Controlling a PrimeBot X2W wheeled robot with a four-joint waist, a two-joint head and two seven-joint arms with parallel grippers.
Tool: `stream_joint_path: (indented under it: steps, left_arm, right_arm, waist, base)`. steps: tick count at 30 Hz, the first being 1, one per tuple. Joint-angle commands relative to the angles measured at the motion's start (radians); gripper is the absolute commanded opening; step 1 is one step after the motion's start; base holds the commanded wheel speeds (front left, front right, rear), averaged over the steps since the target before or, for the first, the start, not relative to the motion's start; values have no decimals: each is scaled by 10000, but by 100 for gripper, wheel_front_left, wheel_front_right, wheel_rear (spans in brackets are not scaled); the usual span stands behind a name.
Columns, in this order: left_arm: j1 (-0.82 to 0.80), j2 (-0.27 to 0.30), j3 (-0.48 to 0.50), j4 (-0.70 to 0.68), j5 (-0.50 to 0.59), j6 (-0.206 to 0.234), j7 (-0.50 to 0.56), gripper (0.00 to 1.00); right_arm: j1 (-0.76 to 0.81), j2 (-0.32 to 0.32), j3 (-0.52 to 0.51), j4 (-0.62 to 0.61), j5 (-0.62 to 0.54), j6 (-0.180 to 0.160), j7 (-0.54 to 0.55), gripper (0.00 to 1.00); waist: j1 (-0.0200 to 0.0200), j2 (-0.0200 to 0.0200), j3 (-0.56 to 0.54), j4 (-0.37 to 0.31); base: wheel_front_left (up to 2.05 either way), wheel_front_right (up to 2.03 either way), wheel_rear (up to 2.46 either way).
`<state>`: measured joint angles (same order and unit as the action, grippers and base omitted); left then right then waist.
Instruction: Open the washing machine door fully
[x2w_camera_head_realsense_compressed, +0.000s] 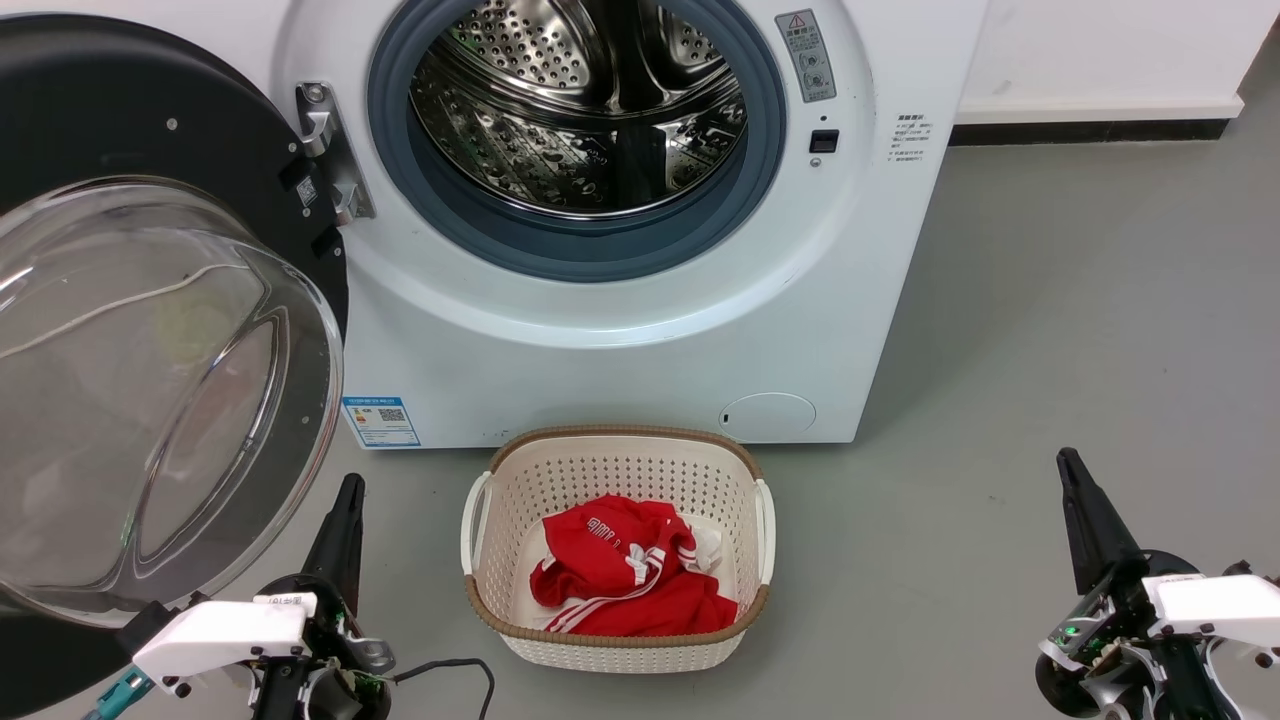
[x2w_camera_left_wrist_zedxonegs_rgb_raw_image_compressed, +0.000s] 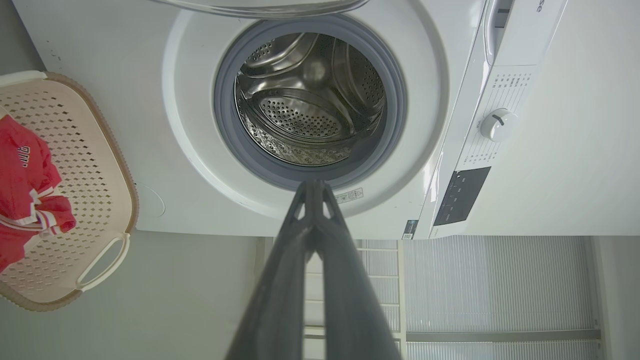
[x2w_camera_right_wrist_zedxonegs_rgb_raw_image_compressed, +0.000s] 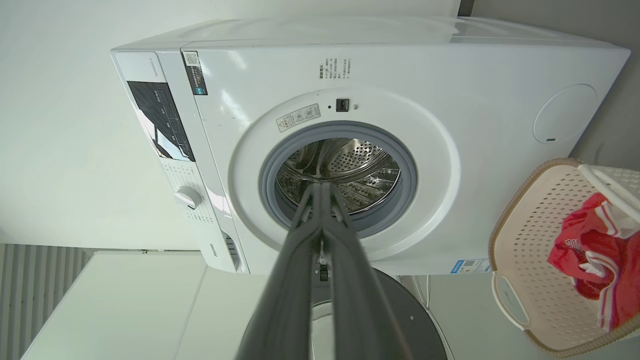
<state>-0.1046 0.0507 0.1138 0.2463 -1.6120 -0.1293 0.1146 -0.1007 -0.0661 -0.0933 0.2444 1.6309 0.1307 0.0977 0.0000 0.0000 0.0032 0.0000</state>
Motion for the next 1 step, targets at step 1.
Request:
stream_joint_path:
  steps: [1]
  left_arm:
    - [-94, -10, 25, 13, -16, -43, 31, 0]
  right_arm:
    - [-120, 26, -24, 11, -30, 0, 33, 0]
  waist:
    - [0, 0, 0, 0]
  base:
    - [0, 0, 0]
